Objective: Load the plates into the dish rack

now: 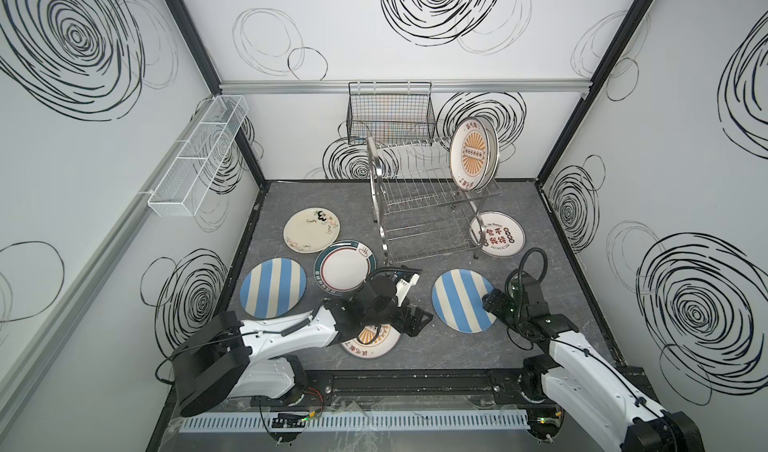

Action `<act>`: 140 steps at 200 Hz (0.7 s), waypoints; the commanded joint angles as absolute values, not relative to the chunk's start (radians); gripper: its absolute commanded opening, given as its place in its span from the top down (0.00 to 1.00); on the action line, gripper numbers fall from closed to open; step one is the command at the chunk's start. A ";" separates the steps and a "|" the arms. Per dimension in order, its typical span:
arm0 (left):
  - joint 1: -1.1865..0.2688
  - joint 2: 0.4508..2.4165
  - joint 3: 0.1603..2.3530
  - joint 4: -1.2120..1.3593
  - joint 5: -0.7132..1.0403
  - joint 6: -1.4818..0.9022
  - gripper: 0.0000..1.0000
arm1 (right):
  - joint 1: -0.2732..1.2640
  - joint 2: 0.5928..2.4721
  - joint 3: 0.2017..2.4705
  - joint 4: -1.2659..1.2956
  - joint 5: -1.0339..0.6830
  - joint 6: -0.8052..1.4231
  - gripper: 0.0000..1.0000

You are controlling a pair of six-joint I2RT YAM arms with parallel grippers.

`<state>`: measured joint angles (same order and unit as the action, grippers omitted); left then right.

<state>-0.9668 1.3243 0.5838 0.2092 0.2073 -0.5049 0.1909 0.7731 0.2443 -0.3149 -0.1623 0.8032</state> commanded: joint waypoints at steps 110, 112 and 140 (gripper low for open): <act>-1.031 1.719 0.881 0.226 0.132 -0.456 0.04 | 0.151 0.763 0.186 -0.265 -0.228 0.759 0.22; -1.031 1.723 0.882 0.225 0.133 -0.456 0.04 | 0.152 0.766 0.187 -0.263 -0.228 0.759 0.22; -1.027 1.759 0.912 0.199 0.125 -0.439 0.04 | 0.149 0.796 0.194 -0.250 -0.236 0.748 0.22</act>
<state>-1.0260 1.7351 0.8742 0.2211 0.1497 -0.4694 0.1543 0.7639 0.2012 -0.2276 -0.2249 0.7582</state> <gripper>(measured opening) 0.960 0.776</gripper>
